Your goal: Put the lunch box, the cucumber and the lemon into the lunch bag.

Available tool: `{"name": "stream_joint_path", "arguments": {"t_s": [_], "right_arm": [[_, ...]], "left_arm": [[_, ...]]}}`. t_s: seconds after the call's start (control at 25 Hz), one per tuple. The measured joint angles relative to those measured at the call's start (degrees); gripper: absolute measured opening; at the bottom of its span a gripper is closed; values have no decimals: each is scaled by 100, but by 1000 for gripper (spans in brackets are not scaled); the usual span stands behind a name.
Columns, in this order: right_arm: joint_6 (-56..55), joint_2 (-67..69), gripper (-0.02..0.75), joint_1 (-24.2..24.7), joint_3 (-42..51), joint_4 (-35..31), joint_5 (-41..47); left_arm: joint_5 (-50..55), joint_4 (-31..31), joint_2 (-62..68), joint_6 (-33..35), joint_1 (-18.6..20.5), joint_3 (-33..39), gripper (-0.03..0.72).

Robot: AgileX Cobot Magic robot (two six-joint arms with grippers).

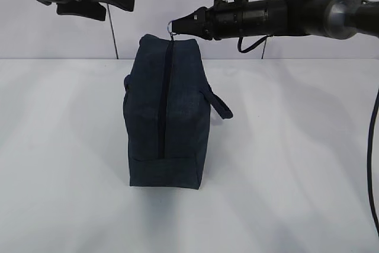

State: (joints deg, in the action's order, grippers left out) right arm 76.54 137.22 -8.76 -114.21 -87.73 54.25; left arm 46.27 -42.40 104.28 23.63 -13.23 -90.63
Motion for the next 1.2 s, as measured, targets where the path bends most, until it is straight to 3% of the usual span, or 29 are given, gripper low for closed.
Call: {"name": "stream_joint_path", "arguments": {"t_s": [0.44, 0.96, 1.2], "right_arm": [[0, 0, 20, 0, 0, 0, 22], [0, 0, 20, 0, 0, 0, 22], [0, 0, 20, 0, 0, 10, 22]], "left_arm": [[562, 227, 1219, -557, -35, -1269, 510], [543, 210, 1664, -619, -178, -1399, 479], [543, 136, 1812, -629, -205, -1467, 358]]}}
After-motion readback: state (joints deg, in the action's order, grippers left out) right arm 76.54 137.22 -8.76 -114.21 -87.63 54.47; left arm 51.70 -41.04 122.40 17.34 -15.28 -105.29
